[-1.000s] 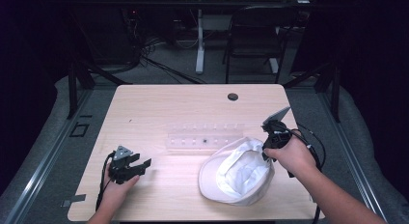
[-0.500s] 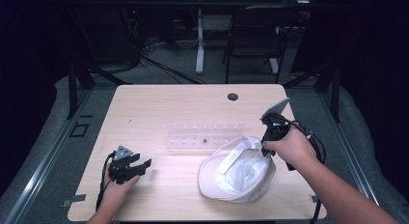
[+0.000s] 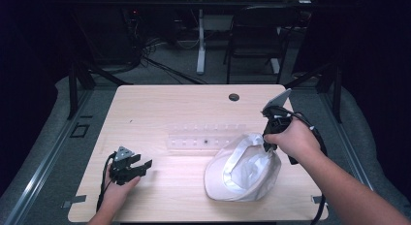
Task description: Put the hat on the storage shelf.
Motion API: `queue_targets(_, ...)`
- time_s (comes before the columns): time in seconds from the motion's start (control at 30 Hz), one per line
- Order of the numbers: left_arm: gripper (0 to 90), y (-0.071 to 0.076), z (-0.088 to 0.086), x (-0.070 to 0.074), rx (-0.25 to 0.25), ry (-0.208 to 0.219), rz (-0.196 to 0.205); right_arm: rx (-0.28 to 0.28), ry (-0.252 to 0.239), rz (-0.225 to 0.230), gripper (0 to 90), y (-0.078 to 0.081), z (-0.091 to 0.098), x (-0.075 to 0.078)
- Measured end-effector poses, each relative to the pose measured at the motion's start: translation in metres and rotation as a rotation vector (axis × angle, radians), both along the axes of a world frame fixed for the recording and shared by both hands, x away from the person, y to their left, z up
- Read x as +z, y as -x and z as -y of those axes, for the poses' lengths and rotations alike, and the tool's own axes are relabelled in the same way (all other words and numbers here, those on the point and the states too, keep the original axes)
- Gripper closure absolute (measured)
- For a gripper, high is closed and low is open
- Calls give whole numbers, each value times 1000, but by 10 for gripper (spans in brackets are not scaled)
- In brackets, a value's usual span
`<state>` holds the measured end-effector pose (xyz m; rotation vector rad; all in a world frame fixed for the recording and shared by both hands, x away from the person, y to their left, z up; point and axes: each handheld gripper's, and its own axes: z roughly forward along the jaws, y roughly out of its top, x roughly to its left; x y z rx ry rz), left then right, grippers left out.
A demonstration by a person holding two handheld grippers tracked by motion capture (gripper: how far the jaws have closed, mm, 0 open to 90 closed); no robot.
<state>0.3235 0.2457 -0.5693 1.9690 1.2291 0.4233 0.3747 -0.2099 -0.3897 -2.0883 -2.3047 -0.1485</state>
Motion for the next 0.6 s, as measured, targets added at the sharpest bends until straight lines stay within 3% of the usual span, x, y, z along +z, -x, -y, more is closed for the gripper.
queue_targets(0.13,432,0,0,0,1,0,0,12,-1,-19,804,0,1,5)
queue_targets(0.47,432,0,1,-1,1,-2,2,-23,-27,-40,804,-2,-1,20)
queue_targets(0.6,432,0,1,0,-3,-1,-2,-35,-61,-54,804,-4,0,28)
